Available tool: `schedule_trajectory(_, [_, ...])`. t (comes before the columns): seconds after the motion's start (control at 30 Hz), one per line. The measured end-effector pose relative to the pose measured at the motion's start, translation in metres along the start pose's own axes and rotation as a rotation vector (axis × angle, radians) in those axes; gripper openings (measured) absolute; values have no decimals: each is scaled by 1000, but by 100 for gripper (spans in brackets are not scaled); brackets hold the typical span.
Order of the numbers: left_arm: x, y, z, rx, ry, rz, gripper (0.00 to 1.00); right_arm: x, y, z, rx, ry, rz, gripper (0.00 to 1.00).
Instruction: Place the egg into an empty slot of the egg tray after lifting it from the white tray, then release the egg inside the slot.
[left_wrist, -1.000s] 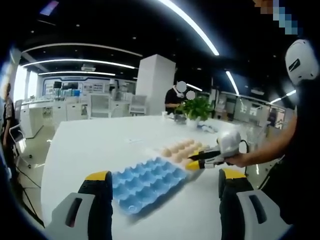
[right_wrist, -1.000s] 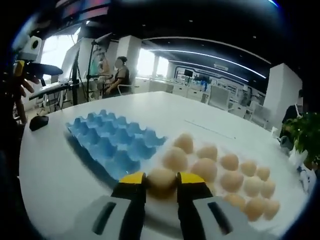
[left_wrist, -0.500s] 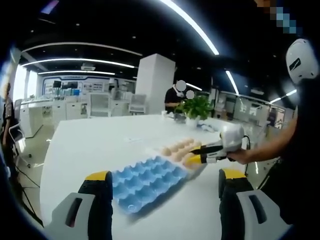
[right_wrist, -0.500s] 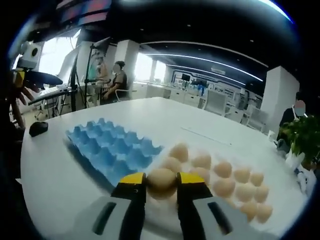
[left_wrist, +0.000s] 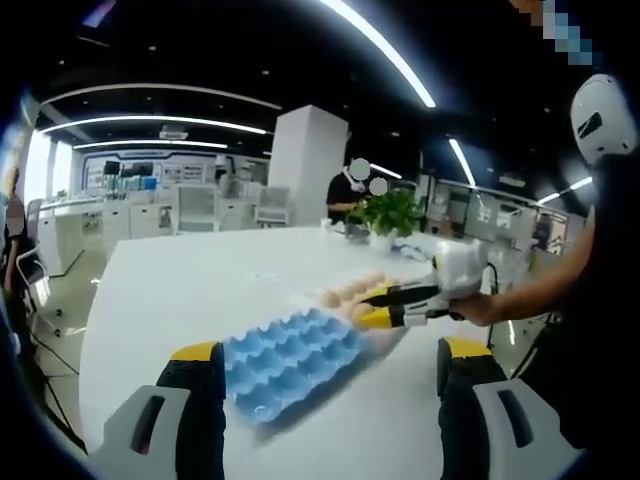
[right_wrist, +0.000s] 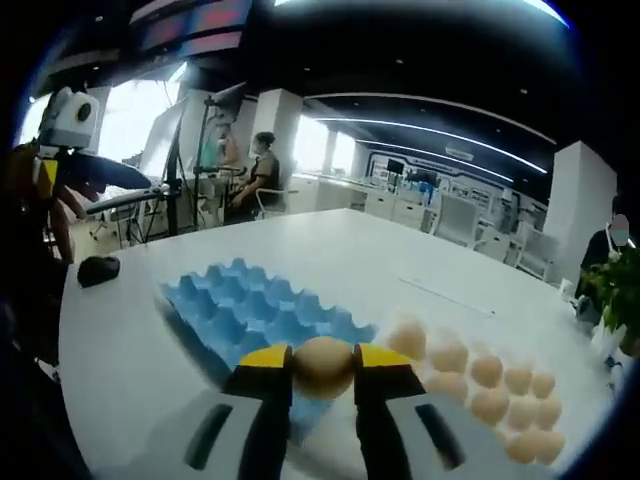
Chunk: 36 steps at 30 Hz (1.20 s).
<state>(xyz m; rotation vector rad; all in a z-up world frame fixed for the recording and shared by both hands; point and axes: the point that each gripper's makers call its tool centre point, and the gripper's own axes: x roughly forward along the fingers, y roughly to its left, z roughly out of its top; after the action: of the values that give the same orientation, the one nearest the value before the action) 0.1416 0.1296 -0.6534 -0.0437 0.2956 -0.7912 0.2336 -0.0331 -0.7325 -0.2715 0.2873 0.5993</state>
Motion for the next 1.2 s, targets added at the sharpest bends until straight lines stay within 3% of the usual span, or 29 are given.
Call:
schedule_trajectory(0.63, [1,3,-1,5,8,-6,88,39,88,40,-94,-61,205,24])
schedule_trajectory(1.2, [-3,7,2,9,8,3,88,65,150,50,-147,-81,353,24])
